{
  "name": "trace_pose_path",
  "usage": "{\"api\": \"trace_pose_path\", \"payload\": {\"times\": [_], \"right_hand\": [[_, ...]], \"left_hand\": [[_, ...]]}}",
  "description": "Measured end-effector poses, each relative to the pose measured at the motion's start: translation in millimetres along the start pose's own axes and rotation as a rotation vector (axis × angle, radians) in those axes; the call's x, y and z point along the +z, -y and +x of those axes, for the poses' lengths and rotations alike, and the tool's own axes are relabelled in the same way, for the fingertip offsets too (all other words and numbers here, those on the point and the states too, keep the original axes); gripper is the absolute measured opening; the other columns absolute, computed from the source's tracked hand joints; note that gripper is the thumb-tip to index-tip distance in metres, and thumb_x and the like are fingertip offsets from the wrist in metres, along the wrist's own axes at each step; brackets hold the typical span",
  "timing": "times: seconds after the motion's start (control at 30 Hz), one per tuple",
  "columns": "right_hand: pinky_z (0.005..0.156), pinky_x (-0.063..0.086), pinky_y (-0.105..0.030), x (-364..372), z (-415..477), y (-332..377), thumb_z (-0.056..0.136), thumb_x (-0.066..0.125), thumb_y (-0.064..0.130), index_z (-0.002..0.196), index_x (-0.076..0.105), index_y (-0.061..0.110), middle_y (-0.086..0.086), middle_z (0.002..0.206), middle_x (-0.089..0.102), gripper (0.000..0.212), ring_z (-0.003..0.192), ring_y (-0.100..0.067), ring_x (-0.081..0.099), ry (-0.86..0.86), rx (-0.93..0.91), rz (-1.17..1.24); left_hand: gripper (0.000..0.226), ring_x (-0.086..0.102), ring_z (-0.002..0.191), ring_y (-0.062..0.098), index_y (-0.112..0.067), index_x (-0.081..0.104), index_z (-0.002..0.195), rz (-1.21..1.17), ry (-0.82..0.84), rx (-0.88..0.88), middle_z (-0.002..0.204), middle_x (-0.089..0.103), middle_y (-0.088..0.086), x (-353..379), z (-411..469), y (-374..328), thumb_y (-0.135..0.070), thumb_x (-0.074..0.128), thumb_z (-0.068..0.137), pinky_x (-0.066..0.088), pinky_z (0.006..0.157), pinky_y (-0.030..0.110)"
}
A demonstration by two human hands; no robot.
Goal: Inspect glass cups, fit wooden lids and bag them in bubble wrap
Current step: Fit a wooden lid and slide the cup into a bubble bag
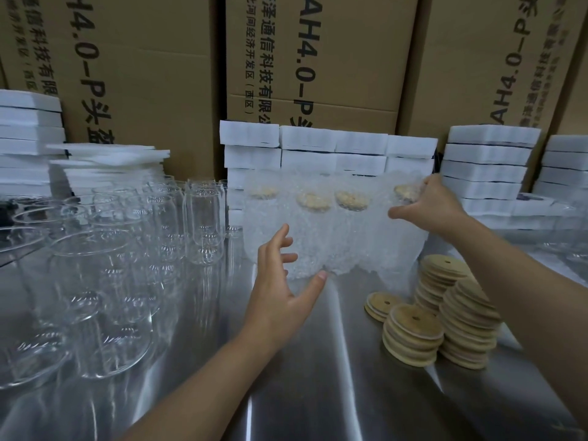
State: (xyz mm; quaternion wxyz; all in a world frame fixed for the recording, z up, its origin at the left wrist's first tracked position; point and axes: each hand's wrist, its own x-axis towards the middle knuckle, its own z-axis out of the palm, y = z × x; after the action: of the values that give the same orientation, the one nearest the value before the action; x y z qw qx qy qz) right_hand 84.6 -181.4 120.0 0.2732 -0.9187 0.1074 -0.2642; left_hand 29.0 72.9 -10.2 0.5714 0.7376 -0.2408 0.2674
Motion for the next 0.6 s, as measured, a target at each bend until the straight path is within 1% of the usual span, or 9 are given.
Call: {"api": "trace_pose_path", "payload": {"times": [0.07,0.13,0.23,0.3,0.37,0.47,0.5,0.53,0.6], "right_hand": [[0.052,0.035,-0.032,-2,5,-4,0.072,0.080,0.040,0.130,0.029,0.003,-0.005,0.098,0.047,0.085,0.073,-0.019,0.047,-0.022,0.042,-0.048],[0.052,0.036,-0.032,-3,8,-8,0.072,0.080,0.041,0.135,0.026,0.002,-0.009,0.100,0.049,0.091,0.078,-0.025,0.050,-0.034,0.079,-0.131],[0.069,0.043,-0.038,1,9,-18,0.073,0.080,0.041,0.136,0.028,0.002,-0.020,0.126,0.044,0.090,0.104,-0.038,0.053,-0.089,0.142,-0.203],[0.075,0.042,-0.040,6,9,-27,0.074,0.079,0.039,0.135,0.030,0.001,-0.022,0.134,0.037,0.086,0.110,-0.040,0.051,-0.103,0.154,-0.179],[0.076,0.041,-0.039,14,9,-35,0.080,0.076,0.034,0.133,0.031,-0.002,-0.023,0.135,0.036,0.079,0.112,-0.041,0.049,-0.104,0.139,-0.125],[0.076,0.042,-0.039,24,13,-41,0.092,0.060,0.025,0.125,0.039,-0.007,-0.028,0.130,0.041,0.050,0.107,-0.042,0.050,-0.138,0.097,-0.114],[0.079,0.042,-0.039,26,16,-41,0.095,0.054,0.022,0.125,0.041,-0.007,-0.029,0.130,0.041,0.044,0.108,-0.042,0.049,-0.116,0.078,-0.141],[0.085,0.041,-0.040,26,18,-41,0.097,0.049,0.020,0.130,0.039,-0.006,-0.029,0.137,0.037,0.043,0.115,-0.042,0.046,-0.057,0.064,-0.187],[0.102,0.034,-0.040,24,20,-38,0.100,0.043,0.027,0.145,0.023,0.000,-0.023,0.155,0.014,0.056,0.136,-0.039,0.029,0.121,0.079,-0.310]], "left_hand": [[0.068,0.045,0.112,-0.011,-0.053,0.022,0.128,-0.006,0.011,-0.006,0.127,0.035,-0.027,0,0,-2,-0.038,0.069,0.082,0.038,0.091,0.007],[0.064,0.047,0.108,-0.012,-0.053,0.024,0.127,-0.014,0.013,-0.014,0.125,0.037,-0.027,0,0,-3,-0.043,0.064,0.077,0.039,0.088,0.005],[0.060,0.049,0.105,-0.011,-0.054,0.028,0.126,-0.024,0.026,-0.018,0.124,0.041,-0.025,1,-1,-3,-0.044,0.062,0.077,0.040,0.084,0.005],[0.058,0.051,0.104,-0.007,-0.054,0.031,0.124,-0.029,0.034,-0.021,0.122,0.044,-0.023,2,-2,-2,-0.041,0.064,0.079,0.041,0.082,0.006],[0.057,0.053,0.102,-0.005,-0.054,0.033,0.123,-0.031,0.054,-0.016,0.121,0.046,-0.020,3,-3,-1,-0.037,0.067,0.080,0.041,0.081,0.007],[0.056,0.053,0.101,-0.004,-0.053,0.034,0.123,-0.040,0.103,-0.019,0.121,0.047,-0.019,3,-3,-1,-0.036,0.066,0.080,0.044,0.081,0.010],[0.057,0.053,0.100,-0.004,-0.052,0.034,0.123,-0.040,0.113,-0.023,0.121,0.048,-0.019,2,-3,-1,-0.033,0.068,0.082,0.045,0.080,0.011],[0.058,0.053,0.099,-0.004,-0.052,0.035,0.123,-0.041,0.119,-0.026,0.121,0.049,-0.018,2,-3,0,-0.028,0.070,0.084,0.046,0.079,0.012],[0.059,0.054,0.096,-0.003,-0.052,0.036,0.123,-0.041,0.128,-0.035,0.118,0.050,-0.019,2,-3,1,-0.022,0.071,0.087,0.046,0.076,0.012]]}}
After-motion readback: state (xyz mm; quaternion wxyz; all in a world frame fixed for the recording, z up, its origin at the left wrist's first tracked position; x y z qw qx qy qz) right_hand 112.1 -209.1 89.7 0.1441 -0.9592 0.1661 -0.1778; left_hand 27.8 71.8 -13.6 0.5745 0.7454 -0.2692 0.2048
